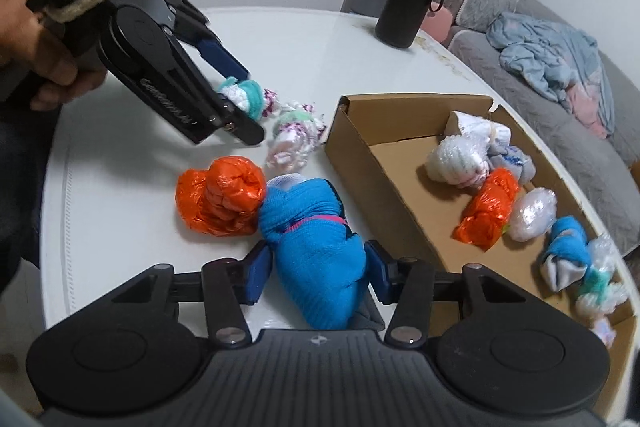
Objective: Organize objects
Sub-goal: 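Grasp white-teal sock bundle with left tool while right grasps blue sock, then lower both held bundles into the box and open both tools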
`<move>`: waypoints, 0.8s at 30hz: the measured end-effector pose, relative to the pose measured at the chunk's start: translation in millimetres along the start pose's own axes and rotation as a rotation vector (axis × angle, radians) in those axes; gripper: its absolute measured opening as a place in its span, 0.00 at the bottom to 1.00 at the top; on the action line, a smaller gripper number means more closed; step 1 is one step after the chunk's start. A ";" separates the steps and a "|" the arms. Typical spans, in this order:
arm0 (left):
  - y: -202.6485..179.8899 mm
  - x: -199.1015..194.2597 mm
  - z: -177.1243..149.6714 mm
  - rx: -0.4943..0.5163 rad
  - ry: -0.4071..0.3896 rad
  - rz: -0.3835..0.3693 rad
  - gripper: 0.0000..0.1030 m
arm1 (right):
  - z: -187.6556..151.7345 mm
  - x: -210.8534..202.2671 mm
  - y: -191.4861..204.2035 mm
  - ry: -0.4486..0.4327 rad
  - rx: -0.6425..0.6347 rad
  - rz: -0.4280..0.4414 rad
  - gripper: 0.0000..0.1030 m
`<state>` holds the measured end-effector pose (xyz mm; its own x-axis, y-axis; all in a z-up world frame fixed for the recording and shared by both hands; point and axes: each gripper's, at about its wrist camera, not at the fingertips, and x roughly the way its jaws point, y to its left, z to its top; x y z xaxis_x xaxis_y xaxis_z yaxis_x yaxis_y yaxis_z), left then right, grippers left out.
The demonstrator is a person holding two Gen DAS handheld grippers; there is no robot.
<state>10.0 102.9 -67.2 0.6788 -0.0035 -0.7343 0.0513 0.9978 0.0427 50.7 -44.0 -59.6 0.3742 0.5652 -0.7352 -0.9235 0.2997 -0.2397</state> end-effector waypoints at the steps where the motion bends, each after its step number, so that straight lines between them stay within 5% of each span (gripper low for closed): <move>1: 0.6 -0.6 0.1 -0.005 -0.002 -0.010 0.50 | -1.0 -2.0 0.7 -0.004 0.014 -0.001 0.44; 4: 1.5 -1.6 0.7 -0.014 -0.006 -0.019 0.35 | -4.2 -7.5 2.5 -0.016 0.054 0.004 0.43; 14: 10.1 -32.5 11.9 -0.036 -0.054 -0.010 0.35 | 5.2 -57.0 -8.7 -0.114 0.158 -0.019 0.42; 24: -10.9 -69.8 85.7 0.035 -0.204 -0.024 0.35 | 24.1 -115.9 -71.5 -0.283 0.367 -0.066 0.42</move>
<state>24.9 86.5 41.6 0.8111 -0.0438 -0.5833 0.0919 0.9943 0.0532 75.5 -112.4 58.0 0.4864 0.7079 -0.5122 -0.8251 0.5649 -0.0028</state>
